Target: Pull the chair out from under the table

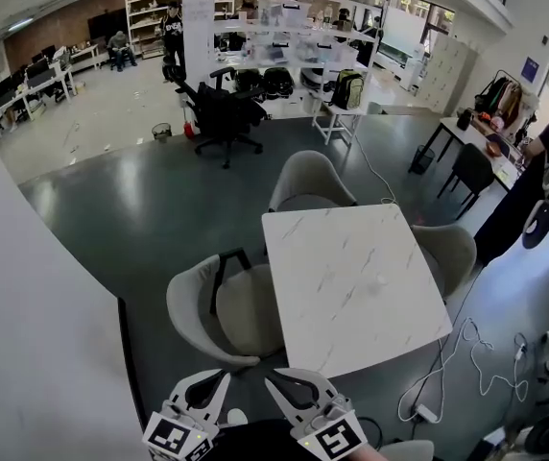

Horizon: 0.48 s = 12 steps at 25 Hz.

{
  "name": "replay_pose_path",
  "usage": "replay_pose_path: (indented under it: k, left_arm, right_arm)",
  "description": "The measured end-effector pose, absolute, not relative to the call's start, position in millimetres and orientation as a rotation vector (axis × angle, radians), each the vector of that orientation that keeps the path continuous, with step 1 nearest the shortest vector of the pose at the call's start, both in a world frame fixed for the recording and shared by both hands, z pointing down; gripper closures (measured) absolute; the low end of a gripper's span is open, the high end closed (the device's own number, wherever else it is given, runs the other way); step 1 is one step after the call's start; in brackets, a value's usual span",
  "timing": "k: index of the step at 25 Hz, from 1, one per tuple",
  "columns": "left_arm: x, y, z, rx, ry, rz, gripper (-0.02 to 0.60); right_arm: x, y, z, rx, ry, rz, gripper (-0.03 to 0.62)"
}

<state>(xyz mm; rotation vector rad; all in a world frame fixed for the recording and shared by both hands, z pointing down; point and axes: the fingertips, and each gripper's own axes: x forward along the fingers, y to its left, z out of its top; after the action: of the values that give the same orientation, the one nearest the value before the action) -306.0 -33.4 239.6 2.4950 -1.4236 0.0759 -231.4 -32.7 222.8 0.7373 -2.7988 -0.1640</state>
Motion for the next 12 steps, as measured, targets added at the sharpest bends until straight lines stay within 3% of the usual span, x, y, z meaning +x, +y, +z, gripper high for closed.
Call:
replay_pose_path:
  k: [12]
  left_arm:
    - [-298, -48, 233, 2.500, -1.449, 0.082, 0.578]
  right_arm:
    - [-220, -61, 207, 0.811, -2.986, 0.056, 0.560]
